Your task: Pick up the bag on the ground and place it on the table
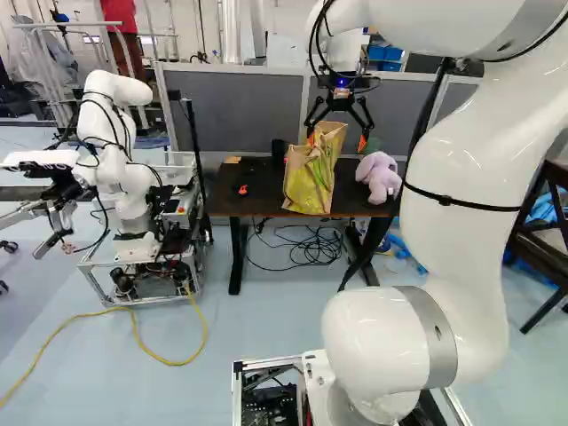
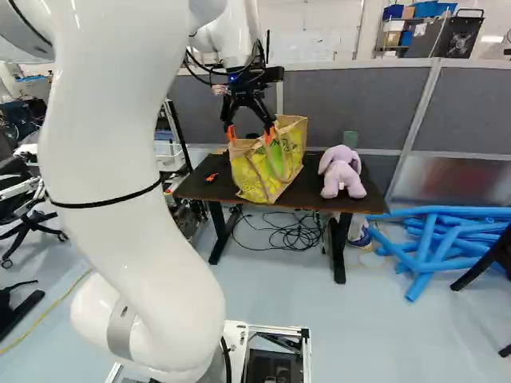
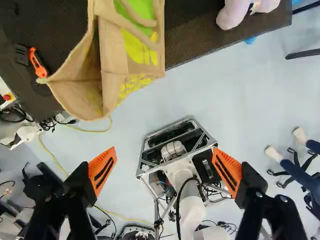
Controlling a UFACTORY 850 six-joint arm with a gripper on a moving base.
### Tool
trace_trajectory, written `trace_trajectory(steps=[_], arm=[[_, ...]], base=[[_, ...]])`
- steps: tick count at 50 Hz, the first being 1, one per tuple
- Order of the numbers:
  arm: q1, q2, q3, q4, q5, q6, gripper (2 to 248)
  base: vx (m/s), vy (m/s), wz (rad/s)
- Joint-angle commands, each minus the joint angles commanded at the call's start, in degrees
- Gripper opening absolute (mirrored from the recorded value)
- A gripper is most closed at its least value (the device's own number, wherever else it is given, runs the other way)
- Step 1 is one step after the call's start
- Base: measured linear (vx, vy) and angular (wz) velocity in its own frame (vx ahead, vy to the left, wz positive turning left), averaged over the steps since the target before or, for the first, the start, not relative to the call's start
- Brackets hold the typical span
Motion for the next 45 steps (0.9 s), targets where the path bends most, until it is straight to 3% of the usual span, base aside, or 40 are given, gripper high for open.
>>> trace_trajectory(steps=[45], arm=[[0.00,0.00,0.00,0.00,0.00,0.00,247]], base=[[-0.124,0.002,0.015]])
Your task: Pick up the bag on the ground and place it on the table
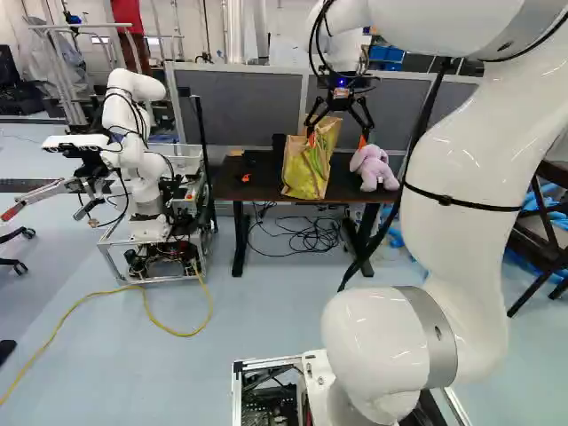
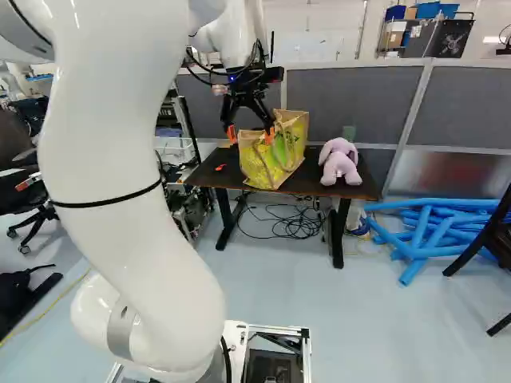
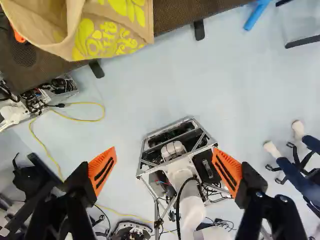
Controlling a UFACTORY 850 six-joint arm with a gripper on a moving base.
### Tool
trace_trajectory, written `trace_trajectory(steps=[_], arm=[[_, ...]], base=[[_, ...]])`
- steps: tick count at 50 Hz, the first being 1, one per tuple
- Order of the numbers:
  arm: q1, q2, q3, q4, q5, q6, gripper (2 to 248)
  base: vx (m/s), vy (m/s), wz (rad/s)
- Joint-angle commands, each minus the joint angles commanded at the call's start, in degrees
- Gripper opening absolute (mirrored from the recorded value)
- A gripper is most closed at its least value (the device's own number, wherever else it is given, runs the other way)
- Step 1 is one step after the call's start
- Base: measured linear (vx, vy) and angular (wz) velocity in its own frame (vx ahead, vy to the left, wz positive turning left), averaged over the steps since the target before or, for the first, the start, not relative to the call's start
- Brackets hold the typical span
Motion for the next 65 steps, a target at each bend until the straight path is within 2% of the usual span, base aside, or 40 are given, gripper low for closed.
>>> trace_trajectory(steps=[65], arm=[[0.00,0.00,0.00,0.00,0.00,0.00,247]], base=[[0.000,0.000,0.000]])
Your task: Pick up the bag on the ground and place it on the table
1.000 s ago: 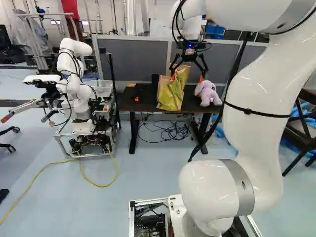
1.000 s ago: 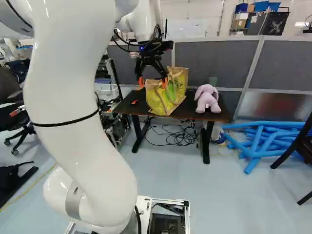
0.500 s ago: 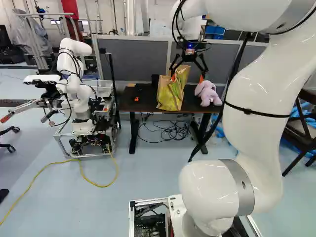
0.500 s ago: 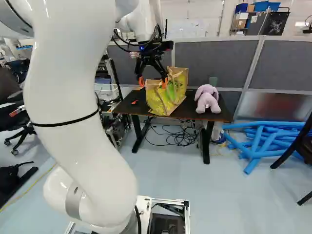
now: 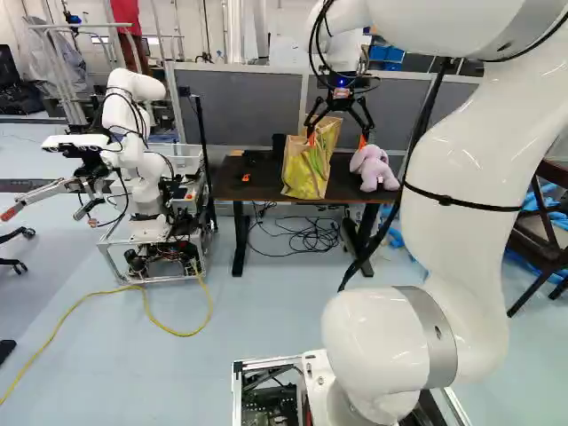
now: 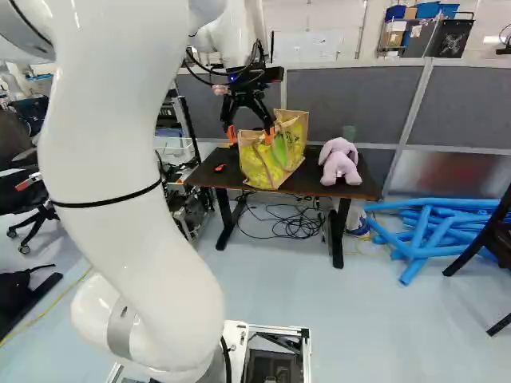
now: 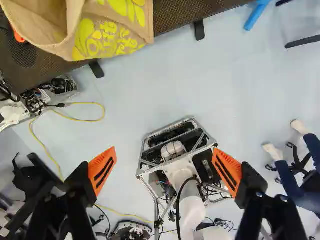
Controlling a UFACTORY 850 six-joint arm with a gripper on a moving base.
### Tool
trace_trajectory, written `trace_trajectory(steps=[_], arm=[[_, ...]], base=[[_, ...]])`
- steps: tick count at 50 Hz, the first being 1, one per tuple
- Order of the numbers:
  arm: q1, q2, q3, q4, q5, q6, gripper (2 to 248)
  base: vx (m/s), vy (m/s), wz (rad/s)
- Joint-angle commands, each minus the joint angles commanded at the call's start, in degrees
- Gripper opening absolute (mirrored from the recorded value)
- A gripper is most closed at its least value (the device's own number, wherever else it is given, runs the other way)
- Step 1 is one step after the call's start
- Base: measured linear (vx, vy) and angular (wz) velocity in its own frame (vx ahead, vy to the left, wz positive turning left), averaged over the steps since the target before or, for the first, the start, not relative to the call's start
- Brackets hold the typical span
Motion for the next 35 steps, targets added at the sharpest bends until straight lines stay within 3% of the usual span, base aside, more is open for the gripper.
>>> trace_trajectory(steps=[35], arm=[[0.00,0.00,0.00,0.00,0.00,0.00,247]], base=[[0.000,0.000,0.000]])
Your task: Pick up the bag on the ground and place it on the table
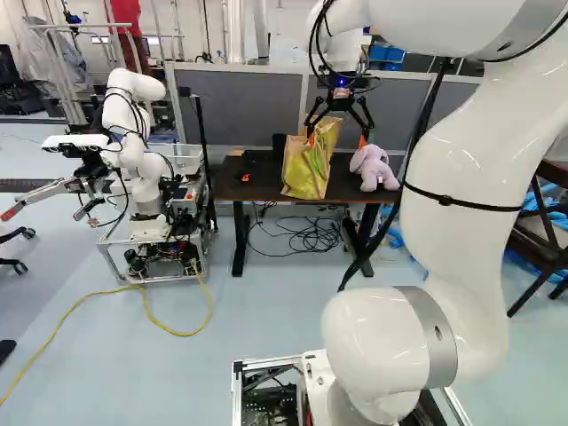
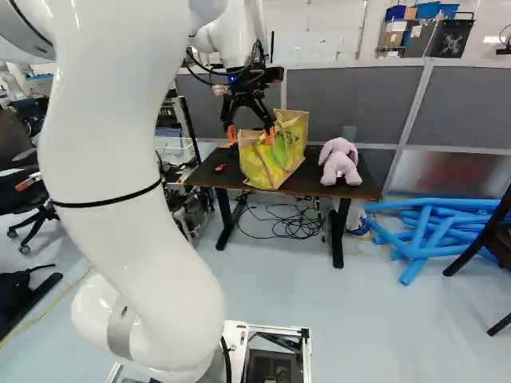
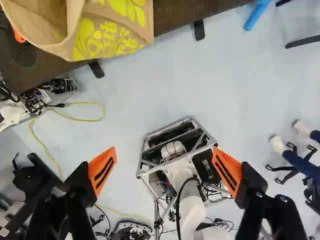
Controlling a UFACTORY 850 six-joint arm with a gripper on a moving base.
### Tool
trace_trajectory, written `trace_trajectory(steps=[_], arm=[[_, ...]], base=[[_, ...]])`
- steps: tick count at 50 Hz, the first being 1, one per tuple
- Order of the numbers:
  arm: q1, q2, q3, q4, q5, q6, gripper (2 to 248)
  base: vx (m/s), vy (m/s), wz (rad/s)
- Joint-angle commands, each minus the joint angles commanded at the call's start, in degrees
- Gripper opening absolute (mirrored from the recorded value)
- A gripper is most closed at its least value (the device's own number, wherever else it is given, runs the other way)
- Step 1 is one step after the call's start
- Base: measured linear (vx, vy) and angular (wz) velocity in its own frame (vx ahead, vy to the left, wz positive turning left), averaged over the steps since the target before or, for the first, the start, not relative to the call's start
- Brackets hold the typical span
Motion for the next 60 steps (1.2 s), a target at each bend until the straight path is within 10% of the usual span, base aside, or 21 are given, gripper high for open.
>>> trace_trajectory(steps=[60], arm=[[0.42,2.42,6.72,0.39,10.69,-1.88,247]], base=[[0.000,0.000,0.000]])
